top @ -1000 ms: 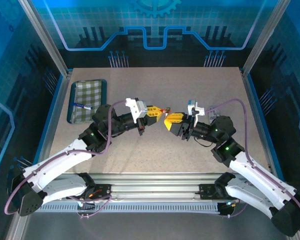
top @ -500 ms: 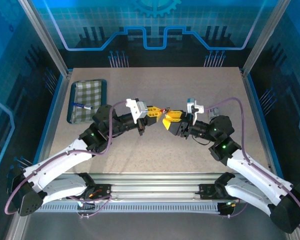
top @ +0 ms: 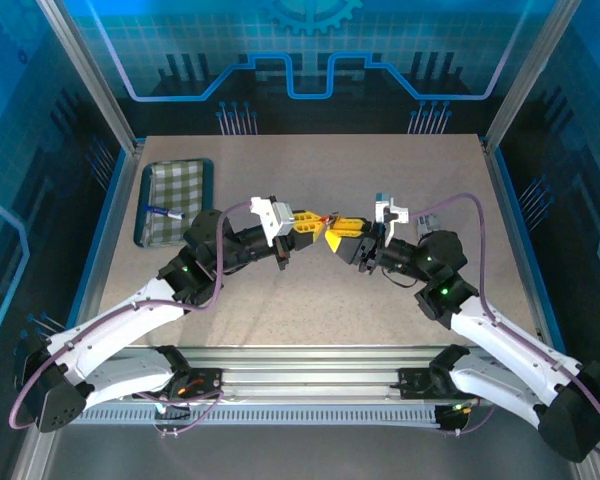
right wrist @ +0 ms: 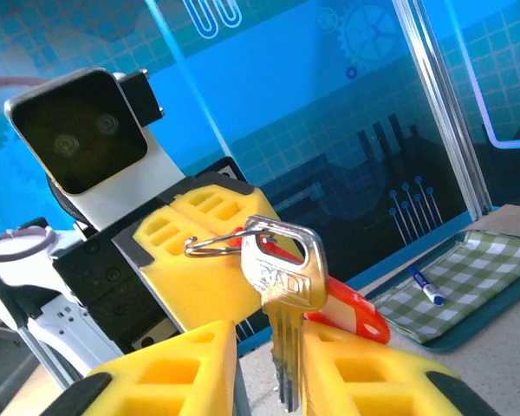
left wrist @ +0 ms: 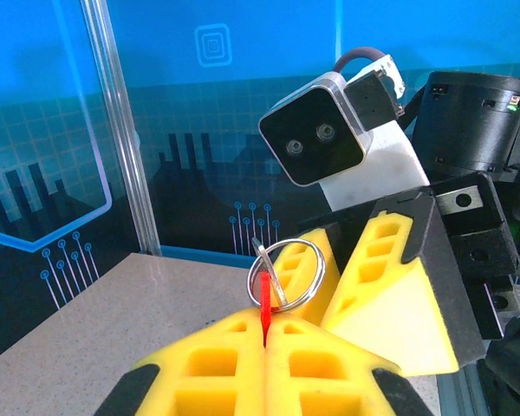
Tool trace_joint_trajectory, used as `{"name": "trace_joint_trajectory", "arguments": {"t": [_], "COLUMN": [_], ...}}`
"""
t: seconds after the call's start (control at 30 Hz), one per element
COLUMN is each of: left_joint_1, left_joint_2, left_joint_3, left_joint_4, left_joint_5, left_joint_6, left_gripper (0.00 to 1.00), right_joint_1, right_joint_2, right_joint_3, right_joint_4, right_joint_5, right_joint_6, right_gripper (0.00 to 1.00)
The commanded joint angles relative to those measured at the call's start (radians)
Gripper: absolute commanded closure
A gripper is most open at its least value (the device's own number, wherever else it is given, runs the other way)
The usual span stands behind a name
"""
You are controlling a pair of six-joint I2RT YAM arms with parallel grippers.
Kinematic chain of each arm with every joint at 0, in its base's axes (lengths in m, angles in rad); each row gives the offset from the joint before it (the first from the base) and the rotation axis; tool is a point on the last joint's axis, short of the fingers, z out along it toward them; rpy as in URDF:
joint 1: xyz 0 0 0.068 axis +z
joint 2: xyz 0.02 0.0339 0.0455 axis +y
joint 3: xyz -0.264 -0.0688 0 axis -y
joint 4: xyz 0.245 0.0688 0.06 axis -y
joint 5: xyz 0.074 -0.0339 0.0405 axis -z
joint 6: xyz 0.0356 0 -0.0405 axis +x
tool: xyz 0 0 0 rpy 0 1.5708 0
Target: Remove the keys from the keyring
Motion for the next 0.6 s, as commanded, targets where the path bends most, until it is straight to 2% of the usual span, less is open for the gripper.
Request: {"name": "trace_joint_trajectory", "arguments": {"t": [0.0, 0.07, 0.23, 0.33, 0.37, 0.47, 0.57], "left_joint_1": [-0.014, -0.013, -0.014, -0.014, -0.013, -0.014, -0.014], "left_joint_2": [-0.008, -0.008, -0.009, -0.01, -0.01, -0.009, -0.011], "left_joint_3": [-0.008, -0.007, -0.007, -0.008, -0.007, -0.009, -0.008], "left_joint_4": [0.012, 0.007, 0.004, -0.001, -0.003, -0.003, -0.004], "left_joint_5": [0.037, 0.041, 0.039, 0.029, 0.025, 0.016, 0.017], "left_joint_6": [0.004, 0.005, 0.006, 0.005, 0.007, 0.009, 0.009], "left_gripper": [1.0, 1.0, 1.0, 1.0, 1.0, 1.0, 1.0], "right_joint_1": [-0.02, -0.024, -0.029, -0.031, -0.03, -0.03, -0.031], "right_joint_2": [0.005, 0.008, 0.015, 0.003, -0.003, -0.039, -0.082], "right_joint_3": [-0.004, -0.003, -0.001, 0.001, 0.005, 0.025, 0.069], "right_joint_4": [0.072, 0.09, 0.093, 0.068, 0.044, -0.069, -0.258], "right_joint_5": [0.042, 0.038, 0.029, 0.028, 0.028, 0.041, 0.081], "right_joint_6": [0.017, 0.027, 0.036, 0.018, 0.002, -0.079, -0.213], "right_gripper": [0.72, 0.81, 0.86, 0.96, 1.0, 1.0, 1.0]}}
